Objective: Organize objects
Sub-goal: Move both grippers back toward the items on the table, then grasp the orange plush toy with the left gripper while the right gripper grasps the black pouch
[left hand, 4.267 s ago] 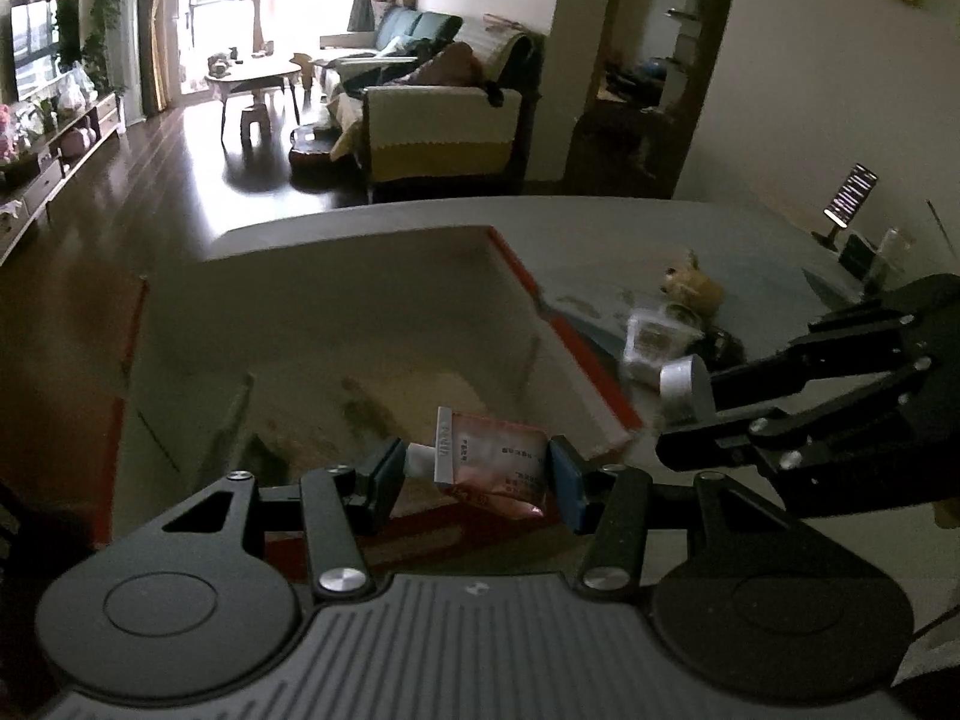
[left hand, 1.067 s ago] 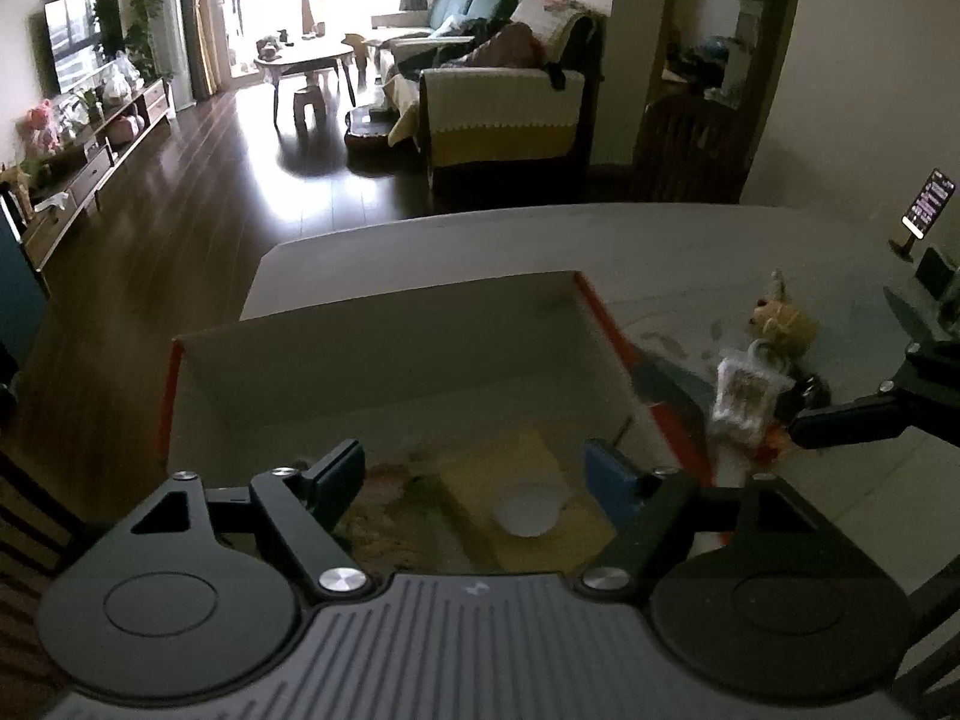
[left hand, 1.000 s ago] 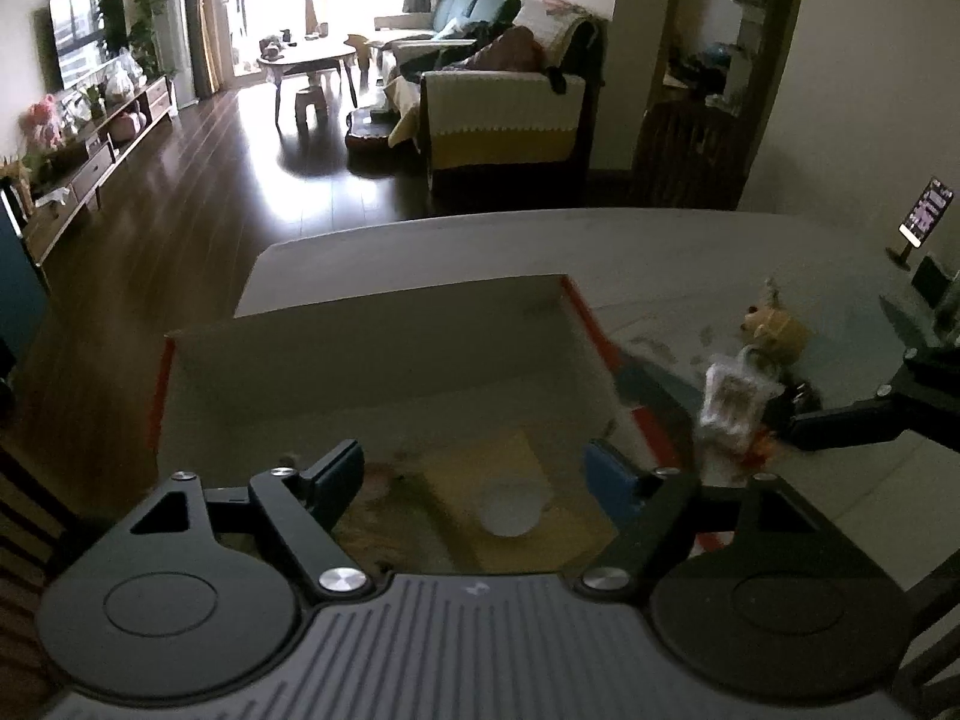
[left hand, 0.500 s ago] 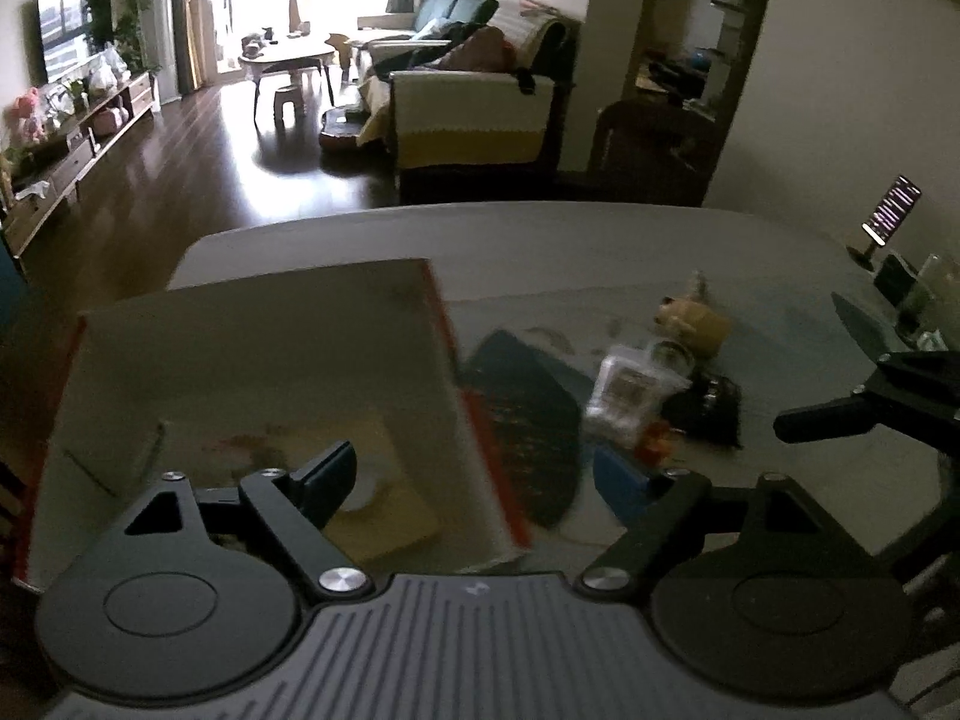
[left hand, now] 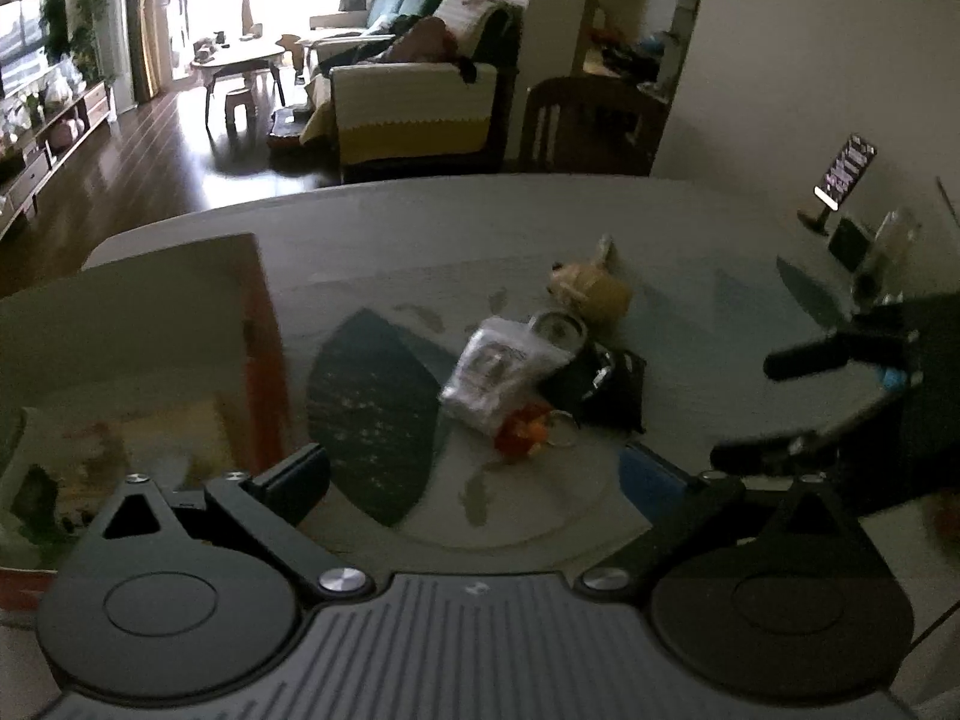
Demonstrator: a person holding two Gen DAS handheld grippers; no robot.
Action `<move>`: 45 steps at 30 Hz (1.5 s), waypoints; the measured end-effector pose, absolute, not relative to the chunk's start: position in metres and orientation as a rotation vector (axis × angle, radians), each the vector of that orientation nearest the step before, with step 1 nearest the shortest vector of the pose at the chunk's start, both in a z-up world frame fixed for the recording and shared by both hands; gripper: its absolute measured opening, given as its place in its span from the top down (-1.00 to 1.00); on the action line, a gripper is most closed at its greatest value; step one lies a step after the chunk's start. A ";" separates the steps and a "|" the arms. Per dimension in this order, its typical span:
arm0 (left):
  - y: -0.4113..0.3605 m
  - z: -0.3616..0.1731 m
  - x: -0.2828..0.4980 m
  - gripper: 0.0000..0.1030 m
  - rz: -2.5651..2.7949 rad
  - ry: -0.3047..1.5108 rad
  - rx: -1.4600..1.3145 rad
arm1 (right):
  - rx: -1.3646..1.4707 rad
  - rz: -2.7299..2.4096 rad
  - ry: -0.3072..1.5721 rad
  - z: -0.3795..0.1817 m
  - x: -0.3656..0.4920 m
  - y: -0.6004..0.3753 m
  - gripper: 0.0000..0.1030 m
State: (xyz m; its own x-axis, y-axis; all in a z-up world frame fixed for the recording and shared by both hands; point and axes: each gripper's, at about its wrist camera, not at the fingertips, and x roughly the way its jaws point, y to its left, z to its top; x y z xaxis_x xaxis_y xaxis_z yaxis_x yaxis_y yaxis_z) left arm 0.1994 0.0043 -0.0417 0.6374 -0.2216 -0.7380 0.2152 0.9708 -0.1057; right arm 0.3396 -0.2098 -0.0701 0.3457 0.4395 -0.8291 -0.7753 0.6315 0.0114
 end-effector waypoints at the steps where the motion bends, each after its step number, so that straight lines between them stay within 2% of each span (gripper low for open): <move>1: -0.001 -0.046 0.201 -1.00 -0.255 0.846 -0.004 | -0.422 0.810 0.919 -0.073 0.344 -0.213 -0.58; 16: -0.044 -0.121 0.243 -1.00 -0.172 0.913 0.000 | -0.430 0.729 0.990 -0.115 0.404 -0.214 -0.57; 33: -0.050 -0.153 0.272 -0.97 -0.093 0.917 -0.031 | -0.478 0.815 1.025 -0.145 0.431 -0.177 -0.57; 39: -0.053 -0.153 0.272 -0.84 -0.094 0.908 -0.030 | -0.459 0.835 1.039 -0.152 0.436 -0.172 -0.57; 44: -0.059 -0.149 0.271 -0.50 -0.101 0.903 -0.010 | -0.436 0.852 1.050 -0.153 0.438 -0.171 -0.53; 45: -0.059 -0.148 0.270 -0.37 -0.105 0.901 -0.011 | -0.427 0.856 1.052 -0.153 0.438 -0.172 -0.52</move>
State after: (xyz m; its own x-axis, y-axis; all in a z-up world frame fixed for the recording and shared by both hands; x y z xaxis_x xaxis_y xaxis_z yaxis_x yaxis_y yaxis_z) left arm 0.2704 -0.0591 -0.1483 0.6157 -0.0957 -0.7822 0.0868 0.9948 -0.0533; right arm 0.4385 -0.1718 -0.1526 0.2258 0.4059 -0.8856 -0.7845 0.6147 0.0817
